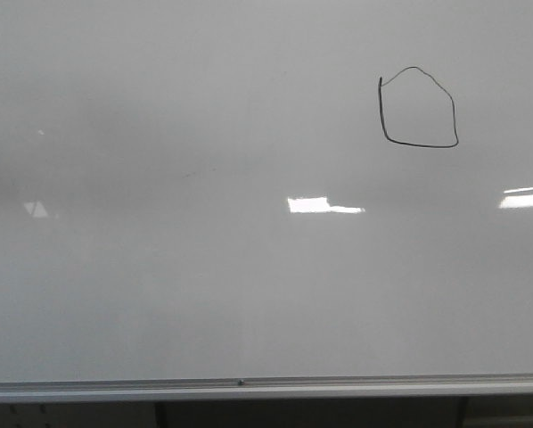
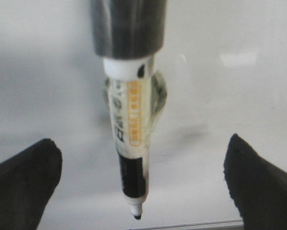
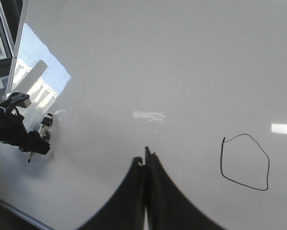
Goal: Write number 0 on whiteboard
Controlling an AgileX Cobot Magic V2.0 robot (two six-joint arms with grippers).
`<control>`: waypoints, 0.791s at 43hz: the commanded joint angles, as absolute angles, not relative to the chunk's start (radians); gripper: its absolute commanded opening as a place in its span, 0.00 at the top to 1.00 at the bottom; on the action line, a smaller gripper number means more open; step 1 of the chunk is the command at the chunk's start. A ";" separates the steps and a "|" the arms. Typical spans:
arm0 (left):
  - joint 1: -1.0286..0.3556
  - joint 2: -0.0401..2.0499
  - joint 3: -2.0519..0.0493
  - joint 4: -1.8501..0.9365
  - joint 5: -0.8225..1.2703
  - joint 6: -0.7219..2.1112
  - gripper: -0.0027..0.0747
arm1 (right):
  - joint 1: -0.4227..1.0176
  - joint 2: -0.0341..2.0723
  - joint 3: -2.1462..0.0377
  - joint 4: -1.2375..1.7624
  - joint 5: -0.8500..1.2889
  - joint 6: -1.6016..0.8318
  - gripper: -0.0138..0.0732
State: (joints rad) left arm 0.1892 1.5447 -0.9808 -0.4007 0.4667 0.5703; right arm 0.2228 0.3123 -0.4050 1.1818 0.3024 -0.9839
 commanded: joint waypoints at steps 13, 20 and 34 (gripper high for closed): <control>0.193 1.187 -1.012 -0.453 0.530 0.571 0.54 | 0.218 0.318 -0.431 1.209 0.258 -0.996 0.92; 0.193 1.125 -1.010 -0.456 0.607 0.571 0.95 | 0.218 0.318 -0.431 1.209 0.257 -0.996 0.92; 0.179 0.959 -0.889 -0.563 0.532 0.571 0.99 | 0.218 0.318 -0.431 1.210 0.259 -0.996 0.92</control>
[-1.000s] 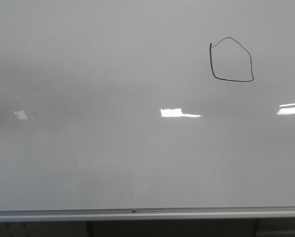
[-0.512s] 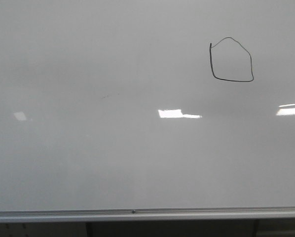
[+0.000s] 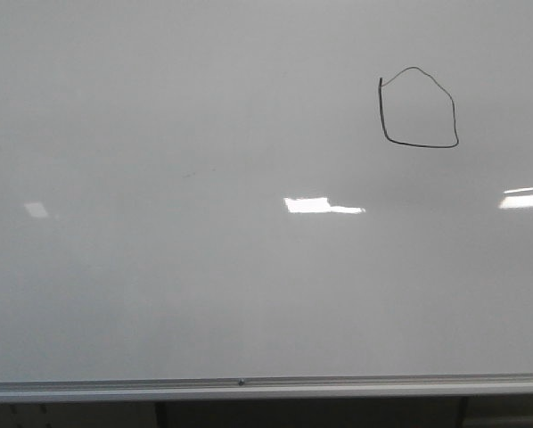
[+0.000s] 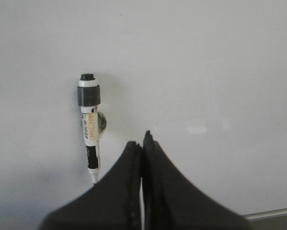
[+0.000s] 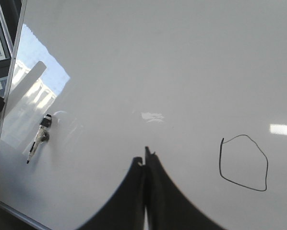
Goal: Write number 0 on whiteboard
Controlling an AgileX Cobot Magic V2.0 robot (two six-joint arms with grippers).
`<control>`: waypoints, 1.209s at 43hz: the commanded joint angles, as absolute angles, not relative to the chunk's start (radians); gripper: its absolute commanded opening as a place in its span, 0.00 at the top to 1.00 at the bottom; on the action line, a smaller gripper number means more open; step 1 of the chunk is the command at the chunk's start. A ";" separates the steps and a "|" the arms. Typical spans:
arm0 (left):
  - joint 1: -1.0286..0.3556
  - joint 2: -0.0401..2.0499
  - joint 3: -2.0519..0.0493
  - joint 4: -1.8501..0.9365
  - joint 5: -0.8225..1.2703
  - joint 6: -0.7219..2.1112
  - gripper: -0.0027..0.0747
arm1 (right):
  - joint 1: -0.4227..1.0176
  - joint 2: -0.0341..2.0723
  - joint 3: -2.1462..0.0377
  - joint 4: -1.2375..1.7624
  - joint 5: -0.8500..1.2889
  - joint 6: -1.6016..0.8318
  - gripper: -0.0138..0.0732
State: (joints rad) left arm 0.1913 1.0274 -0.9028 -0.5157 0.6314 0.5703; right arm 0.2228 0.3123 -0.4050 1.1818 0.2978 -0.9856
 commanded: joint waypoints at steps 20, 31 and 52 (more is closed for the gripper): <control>0.099 0.375 -0.509 -0.561 0.393 0.571 0.99 | 0.218 0.318 -0.431 1.210 0.259 -0.996 0.92; 0.099 0.125 -0.452 -0.577 0.434 0.571 0.99 | 0.218 0.318 -0.431 1.210 0.259 -0.996 0.92; 0.099 0.092 -0.452 -0.572 0.419 0.571 0.99 | 0.218 0.318 -0.431 1.210 0.259 -0.996 0.92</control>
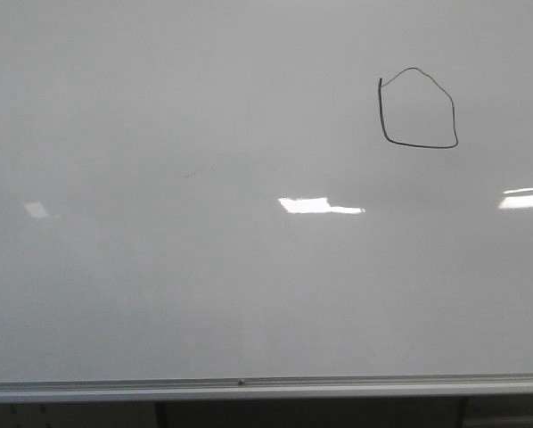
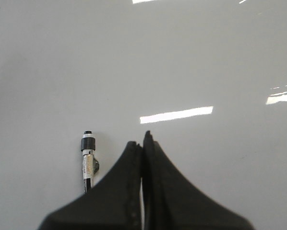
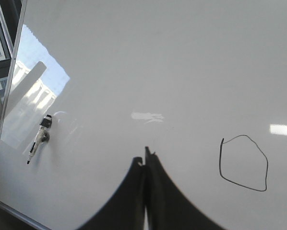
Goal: Write number 0 on whiteboard
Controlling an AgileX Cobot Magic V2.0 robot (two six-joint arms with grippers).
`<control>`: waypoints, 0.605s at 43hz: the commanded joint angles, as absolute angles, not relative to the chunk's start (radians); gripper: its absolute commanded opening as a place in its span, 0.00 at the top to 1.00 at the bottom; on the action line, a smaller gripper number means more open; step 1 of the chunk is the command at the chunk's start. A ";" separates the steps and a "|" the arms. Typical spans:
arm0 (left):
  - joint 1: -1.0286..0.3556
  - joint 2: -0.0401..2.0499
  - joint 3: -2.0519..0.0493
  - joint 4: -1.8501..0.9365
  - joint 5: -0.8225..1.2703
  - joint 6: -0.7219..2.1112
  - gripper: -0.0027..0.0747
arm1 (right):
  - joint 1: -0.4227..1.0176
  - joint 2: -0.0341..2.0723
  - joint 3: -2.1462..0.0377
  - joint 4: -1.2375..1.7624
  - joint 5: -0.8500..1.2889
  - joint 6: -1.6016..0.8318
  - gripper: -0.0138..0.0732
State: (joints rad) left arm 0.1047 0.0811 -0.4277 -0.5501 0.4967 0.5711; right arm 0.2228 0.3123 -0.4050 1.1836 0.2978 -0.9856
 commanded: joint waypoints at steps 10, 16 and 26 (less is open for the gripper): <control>0.099 0.090 -0.423 -0.546 0.306 0.519 0.99 | 0.218 0.318 -0.431 1.210 0.259 -0.996 0.92; 0.081 0.070 -0.372 -0.281 0.304 0.219 0.99 | 0.218 0.318 -0.431 1.210 0.259 -0.996 0.92; 0.007 -0.025 -0.200 -0.027 0.211 -0.028 0.99 | 0.218 0.318 -0.431 1.210 0.258 -0.996 0.92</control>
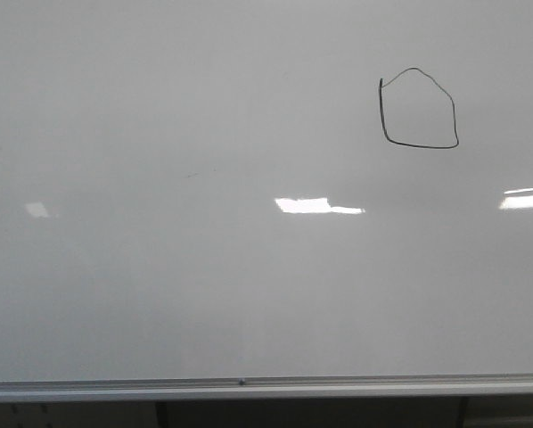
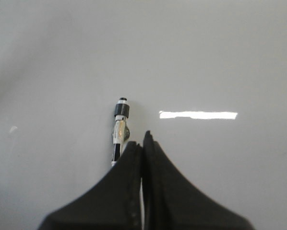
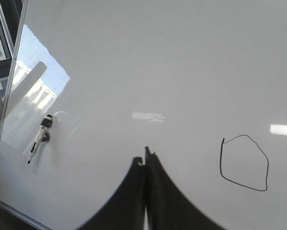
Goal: Write number 0 on whiteboard
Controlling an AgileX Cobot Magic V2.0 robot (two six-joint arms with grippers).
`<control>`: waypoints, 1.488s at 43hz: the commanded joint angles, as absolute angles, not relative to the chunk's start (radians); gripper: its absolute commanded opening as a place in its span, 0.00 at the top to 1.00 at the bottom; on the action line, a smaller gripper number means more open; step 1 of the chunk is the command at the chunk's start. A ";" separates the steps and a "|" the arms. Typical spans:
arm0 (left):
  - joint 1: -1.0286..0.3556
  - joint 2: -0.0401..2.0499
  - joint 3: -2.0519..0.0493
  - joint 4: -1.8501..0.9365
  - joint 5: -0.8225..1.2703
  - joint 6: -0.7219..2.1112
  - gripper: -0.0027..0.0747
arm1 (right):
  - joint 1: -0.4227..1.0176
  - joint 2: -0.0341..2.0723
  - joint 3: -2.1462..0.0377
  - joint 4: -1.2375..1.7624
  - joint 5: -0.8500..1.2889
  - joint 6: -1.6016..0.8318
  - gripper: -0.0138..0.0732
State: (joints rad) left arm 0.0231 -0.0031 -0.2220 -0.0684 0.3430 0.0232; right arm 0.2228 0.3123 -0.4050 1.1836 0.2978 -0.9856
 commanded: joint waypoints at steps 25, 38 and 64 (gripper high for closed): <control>0.007 -0.025 0.027 -0.032 0.023 -0.029 0.99 | 0.218 0.318 -0.431 1.210 0.267 -0.996 0.92; 0.007 -0.025 0.027 -0.032 0.023 -0.029 0.99 | 0.218 0.318 -0.431 1.210 0.267 -0.996 0.92; 0.007 -0.025 0.027 -0.032 0.023 -0.029 0.99 | 0.218 0.318 -0.431 1.210 0.267 -0.996 0.92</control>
